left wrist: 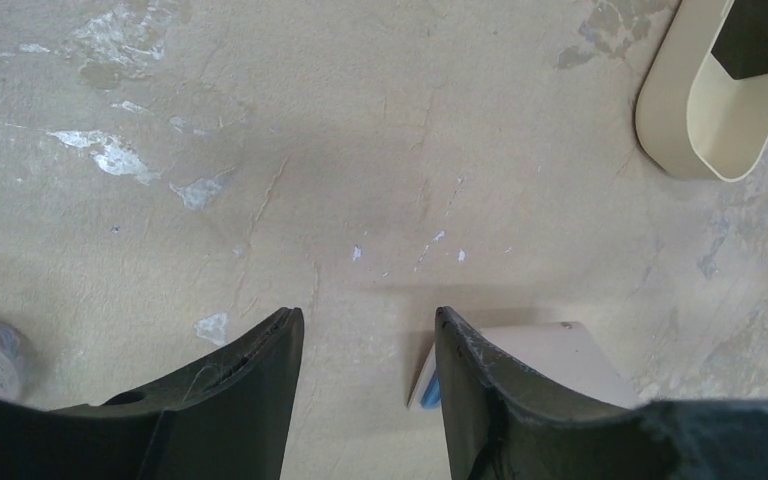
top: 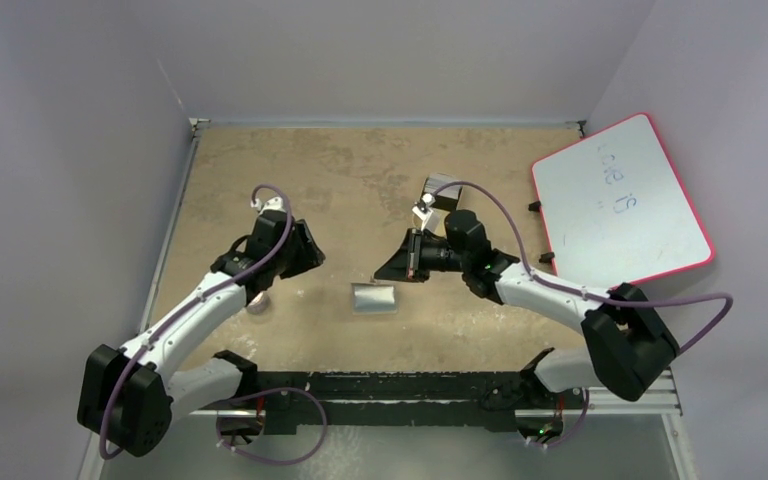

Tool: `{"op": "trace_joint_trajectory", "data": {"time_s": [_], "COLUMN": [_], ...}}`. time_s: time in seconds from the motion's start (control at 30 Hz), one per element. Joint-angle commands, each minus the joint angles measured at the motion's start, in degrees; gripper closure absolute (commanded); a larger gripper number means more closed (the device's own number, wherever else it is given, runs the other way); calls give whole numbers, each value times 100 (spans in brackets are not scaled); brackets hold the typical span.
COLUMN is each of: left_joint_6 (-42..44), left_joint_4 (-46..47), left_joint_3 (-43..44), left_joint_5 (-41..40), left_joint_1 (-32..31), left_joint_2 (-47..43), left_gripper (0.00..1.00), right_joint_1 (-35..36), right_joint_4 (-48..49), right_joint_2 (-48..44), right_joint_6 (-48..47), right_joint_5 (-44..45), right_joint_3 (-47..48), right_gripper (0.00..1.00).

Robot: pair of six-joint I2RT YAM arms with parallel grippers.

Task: Put the credit cards into the card holder
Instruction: Open the card holder at the center of the board.

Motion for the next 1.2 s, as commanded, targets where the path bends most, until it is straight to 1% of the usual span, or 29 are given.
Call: {"op": "trace_joint_trajectory", "data": {"time_s": [0.0,0.07,0.2,0.3,0.4,0.5,0.6,0.87,1.0,1.17], "left_joint_6": [111,184,192,67,-76,-290,-414,-455,-611,-917], "left_joint_4": [207,321,613,1035,1414,1840,2063,1962,2195,2715], "left_joint_3": [269,262,195,3,-125,-293,-455,-801,-1116,-1429], "left_joint_5": [183,425,1129,1504,1755,1993,1986,1751,1903,2009], "left_joint_1": [13,-8,-74,-207,-429,-524,-565,-603,-611,-629], "left_joint_2": [133,210,474,623,767,901,957,671,630,728], "left_gripper": [53,56,57,59,59,55,53,45,45,48], "right_joint_1": [-212,-488,-903,-1148,-1330,-1381,-1425,-1463,-1456,-1455], "right_joint_4": [344,23,-489,-858,-960,-982,-1008,-1178,-1152,-1117], "right_joint_2": [65,159,378,724,971,1005,895,497,449,475], "right_joint_6": [296,46,-373,-776,-936,-996,-998,-1040,-1026,-1033], "right_joint_5": [-194,1,394,503,490,609,838,1402,1519,1559], "right_joint_3": [-77,-29,44,221,197,93,-56,-395,-566,-738], "right_gripper": [100,100,100,100,100,100,100,100,100,100]}}
